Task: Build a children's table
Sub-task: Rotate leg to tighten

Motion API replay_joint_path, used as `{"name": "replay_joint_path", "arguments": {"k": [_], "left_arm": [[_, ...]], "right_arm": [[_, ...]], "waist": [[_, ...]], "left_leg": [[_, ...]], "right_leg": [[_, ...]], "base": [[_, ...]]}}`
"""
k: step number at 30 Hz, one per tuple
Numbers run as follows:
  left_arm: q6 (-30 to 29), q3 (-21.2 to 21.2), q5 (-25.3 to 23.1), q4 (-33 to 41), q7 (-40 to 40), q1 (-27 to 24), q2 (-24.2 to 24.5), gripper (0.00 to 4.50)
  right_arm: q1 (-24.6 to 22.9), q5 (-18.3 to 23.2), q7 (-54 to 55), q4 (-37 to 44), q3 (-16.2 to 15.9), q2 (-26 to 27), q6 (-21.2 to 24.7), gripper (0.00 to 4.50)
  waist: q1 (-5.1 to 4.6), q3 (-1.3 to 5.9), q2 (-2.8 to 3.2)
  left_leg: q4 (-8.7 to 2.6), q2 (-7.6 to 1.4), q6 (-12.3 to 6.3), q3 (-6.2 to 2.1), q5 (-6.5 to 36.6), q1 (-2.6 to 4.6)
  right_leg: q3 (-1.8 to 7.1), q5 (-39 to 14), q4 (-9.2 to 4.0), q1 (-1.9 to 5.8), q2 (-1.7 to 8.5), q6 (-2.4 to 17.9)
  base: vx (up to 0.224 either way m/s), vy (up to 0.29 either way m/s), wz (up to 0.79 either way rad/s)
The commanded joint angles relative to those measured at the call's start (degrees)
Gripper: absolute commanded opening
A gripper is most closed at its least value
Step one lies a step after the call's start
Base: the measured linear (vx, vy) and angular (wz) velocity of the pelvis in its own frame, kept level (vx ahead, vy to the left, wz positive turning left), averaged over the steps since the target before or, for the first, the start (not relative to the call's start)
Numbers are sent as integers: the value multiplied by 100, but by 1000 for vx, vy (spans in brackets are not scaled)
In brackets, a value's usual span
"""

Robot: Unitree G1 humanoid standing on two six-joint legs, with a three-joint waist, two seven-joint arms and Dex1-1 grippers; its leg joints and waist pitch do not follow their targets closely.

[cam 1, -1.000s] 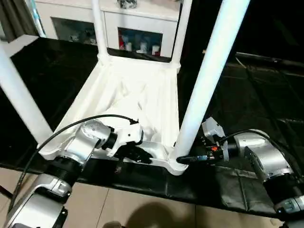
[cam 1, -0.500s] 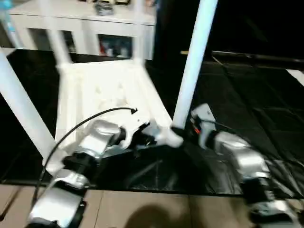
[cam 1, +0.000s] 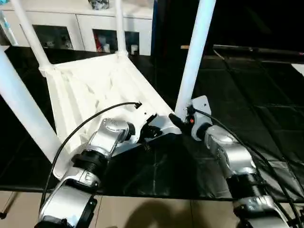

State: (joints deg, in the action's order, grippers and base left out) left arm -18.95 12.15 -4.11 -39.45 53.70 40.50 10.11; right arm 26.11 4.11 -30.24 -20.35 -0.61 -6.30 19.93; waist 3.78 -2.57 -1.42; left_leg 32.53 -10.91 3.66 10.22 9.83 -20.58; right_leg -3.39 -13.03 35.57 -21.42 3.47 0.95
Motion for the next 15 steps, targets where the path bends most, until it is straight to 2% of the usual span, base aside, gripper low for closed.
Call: {"name": "replay_joint_path", "arguments": {"k": [1, 4, 5, 7, 9, 10, 11, 15], "left_arm": [[242, 149, 218, 150, 235, -31, -118, 0], [609, 304, 151, 168, 844, -118, 245, 0], [699, 323, 137, 165, 941, -128, 304, 0], [836, 347, 131, 141, 1147, -136, 422, 0], [1056, 397, 196, 164, 1649, -162, 624, 0], [1056, 397, 196, 164, 1649, -162, 624, 0], [1148, 454, 242, 205, 1943, -184, 719, 0], [1357, 552, 233, 215, 2227, -217, 839, 0]], "right_arm": [[-137, 332, -804, 256, -523, 73, 26, 353], [-270, 501, -1560, 451, -467, -493, -96, 366], [-275, 529, -1674, 468, -454, -576, -114, 391], [-302, 604, -2013, 522, -464, -797, -99, 401], [-395, 716, -2751, 629, -528, -1262, -113, 413], [-395, 716, -2751, 629, -528, -1262, -113, 428], [-403, 771, -3050, 617, -511, -1452, -150, 440], [-369, 850, -3410, 561, -493, -1661, -141, 448]], "waist": [[38, 304, -15], [48, 317, 29], [49, 326, 17], [57, 336, 8], [105, 344, -19], [142, 348, -4], [148, 344, -29], [215, 347, -9]], "left_leg": [[-332, -257, -302, -90, 825, 44], [-324, -268, -359, -94, 777, 45], [-313, -272, -390, -85, 719, 37], [-300, -271, -430, -82, 617, 30], [-276, -274, -535, -73, 532, 28], [-269, -276, -569, -68, 477, 30], [-276, -284, -576, -66, 467, 28], [-263, -304, -548, -61, 505, 31]], "right_leg": [[311, -236, -453, 252, 504, 1186], [303, 33, -427, 264, 502, 1254], [302, 207, -412, 268, 502, 1304], [295, 401, -386, 272, 505, 1367], [289, 573, -371, 288, 498, 1384], [284, 663, -347, 279, 500, 1421], [279, 665, -344, 276, 495, 1431], [259, 570, -328, 251, 502, 1485]], "base": [[0, 0, 0], [0, 0, 0], [0, 0, 0], [0, 0, 0], [0, 0, 0], [0, 0, 0], [0, 0, 0], [0, 0, 0]]}}
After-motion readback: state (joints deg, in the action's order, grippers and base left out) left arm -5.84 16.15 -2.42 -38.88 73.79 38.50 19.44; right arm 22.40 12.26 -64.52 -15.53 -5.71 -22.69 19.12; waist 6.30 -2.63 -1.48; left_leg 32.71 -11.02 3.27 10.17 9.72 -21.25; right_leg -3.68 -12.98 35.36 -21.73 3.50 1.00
